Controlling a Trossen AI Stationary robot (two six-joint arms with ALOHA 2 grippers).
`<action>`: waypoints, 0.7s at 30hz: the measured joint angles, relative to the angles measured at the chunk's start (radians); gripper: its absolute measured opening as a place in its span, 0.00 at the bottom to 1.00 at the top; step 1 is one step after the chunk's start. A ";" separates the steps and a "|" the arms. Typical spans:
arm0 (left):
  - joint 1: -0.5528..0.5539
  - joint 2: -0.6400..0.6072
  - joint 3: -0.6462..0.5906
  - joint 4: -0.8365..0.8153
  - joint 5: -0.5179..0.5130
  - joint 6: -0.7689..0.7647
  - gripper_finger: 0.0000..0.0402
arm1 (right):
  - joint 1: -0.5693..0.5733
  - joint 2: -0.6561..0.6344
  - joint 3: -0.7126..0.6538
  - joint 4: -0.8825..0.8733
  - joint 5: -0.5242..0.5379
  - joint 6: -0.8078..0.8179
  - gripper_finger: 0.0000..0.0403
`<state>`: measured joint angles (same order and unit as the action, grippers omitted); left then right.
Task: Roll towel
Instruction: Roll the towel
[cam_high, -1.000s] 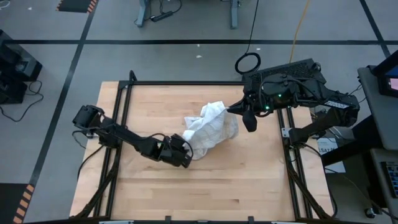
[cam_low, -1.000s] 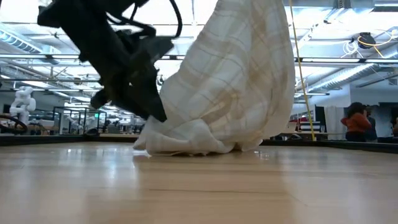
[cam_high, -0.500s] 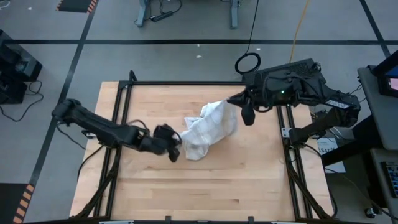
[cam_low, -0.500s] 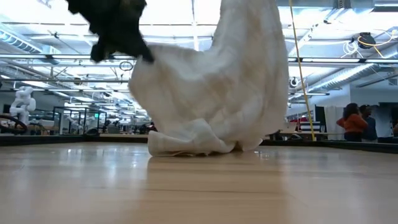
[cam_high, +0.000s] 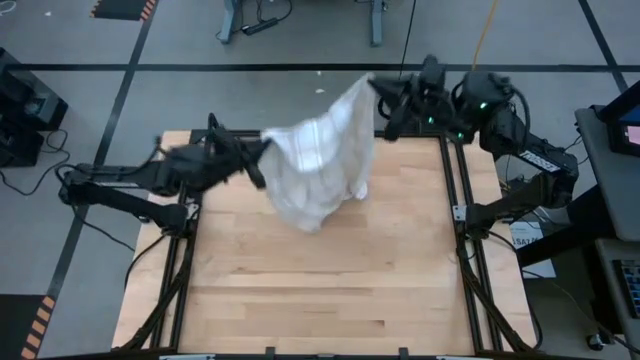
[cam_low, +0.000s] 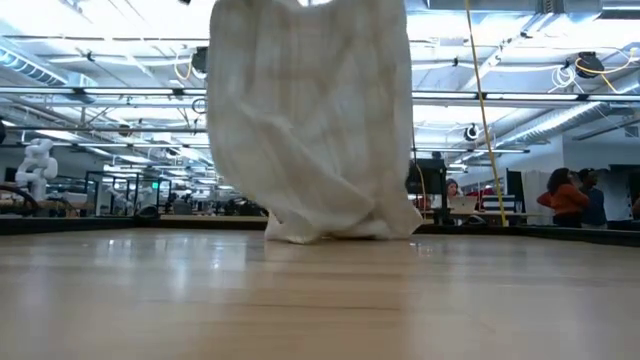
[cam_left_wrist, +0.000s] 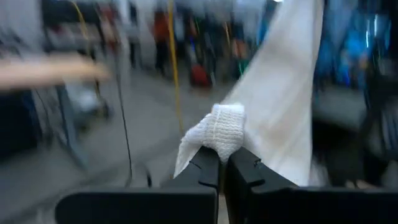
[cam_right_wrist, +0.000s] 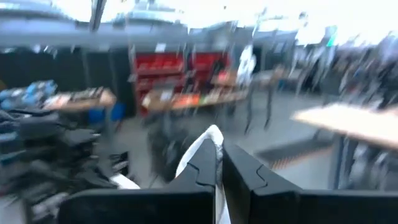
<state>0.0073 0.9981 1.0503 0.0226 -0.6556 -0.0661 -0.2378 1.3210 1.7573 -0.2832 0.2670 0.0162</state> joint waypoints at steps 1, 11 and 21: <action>0.025 0.000 0.016 0.052 0.005 0.031 0.01 | -0.013 0.005 0.000 0.045 -0.002 -0.020 0.00; 0.179 0.004 0.226 0.149 0.457 0.073 0.01 | -0.042 0.014 0.053 0.280 -0.133 0.005 0.00; 0.165 0.002 0.314 0.140 0.866 -0.086 0.01 | 0.030 0.007 0.228 -0.030 -0.290 0.189 0.00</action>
<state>0.1722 1.0000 1.3647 0.1626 0.2100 -0.1524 -0.2079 1.3282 1.9854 -0.3134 -0.0234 0.2048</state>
